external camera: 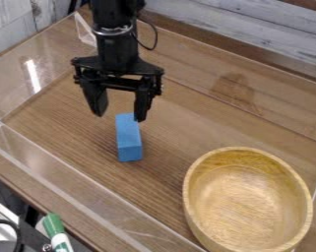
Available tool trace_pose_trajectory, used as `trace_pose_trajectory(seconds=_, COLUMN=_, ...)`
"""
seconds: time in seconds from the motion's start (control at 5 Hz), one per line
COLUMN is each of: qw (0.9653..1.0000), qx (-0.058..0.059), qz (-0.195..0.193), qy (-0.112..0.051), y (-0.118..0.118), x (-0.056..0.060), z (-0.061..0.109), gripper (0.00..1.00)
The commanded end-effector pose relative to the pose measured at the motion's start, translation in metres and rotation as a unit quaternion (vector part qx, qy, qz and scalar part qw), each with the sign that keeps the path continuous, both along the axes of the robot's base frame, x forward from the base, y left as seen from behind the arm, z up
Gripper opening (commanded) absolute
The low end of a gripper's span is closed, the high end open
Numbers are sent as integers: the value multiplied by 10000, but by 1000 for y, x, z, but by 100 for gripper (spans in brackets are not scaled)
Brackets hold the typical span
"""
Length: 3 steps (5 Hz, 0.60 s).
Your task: Put the blue block in the brown bowl
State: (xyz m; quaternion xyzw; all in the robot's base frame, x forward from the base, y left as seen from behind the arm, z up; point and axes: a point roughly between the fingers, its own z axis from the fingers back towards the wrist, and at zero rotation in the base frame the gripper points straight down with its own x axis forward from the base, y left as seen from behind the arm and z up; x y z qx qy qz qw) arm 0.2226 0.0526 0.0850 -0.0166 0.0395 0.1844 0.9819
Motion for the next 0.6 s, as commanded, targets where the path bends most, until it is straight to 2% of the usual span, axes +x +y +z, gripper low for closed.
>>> trace_pose_trajectory(seconds=0.0, qw=9999, qx=45, qz=44, qy=-138, y=1, x=4, z=2, gripper=100)
trace_pose_trajectory(seconds=0.4, qw=9995, qx=2, qz=297, qy=-142, y=2, x=3, z=-8, gripper=100)
